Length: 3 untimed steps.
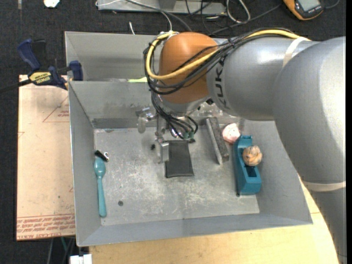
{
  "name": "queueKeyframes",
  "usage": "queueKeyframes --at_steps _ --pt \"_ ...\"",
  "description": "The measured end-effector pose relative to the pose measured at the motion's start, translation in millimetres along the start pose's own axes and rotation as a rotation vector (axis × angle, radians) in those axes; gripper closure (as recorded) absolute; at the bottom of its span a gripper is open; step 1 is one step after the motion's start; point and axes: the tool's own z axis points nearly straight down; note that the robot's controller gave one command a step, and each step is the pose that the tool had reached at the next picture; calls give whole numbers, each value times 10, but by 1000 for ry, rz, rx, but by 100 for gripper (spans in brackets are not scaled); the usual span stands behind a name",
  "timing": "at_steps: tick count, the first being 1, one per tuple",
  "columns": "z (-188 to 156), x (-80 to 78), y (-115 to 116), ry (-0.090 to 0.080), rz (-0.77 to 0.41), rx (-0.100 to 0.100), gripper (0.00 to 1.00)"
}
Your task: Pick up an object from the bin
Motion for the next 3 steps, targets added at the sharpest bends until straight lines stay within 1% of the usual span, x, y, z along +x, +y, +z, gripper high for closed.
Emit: queueKeyframes --at_steps 1,2,3 --pt "-324 60 -183 -3 51 0 0" --pt "-414 308 -419 -3 59 -2 0" --pt "-7 351 -651 -9 -122 0 0"
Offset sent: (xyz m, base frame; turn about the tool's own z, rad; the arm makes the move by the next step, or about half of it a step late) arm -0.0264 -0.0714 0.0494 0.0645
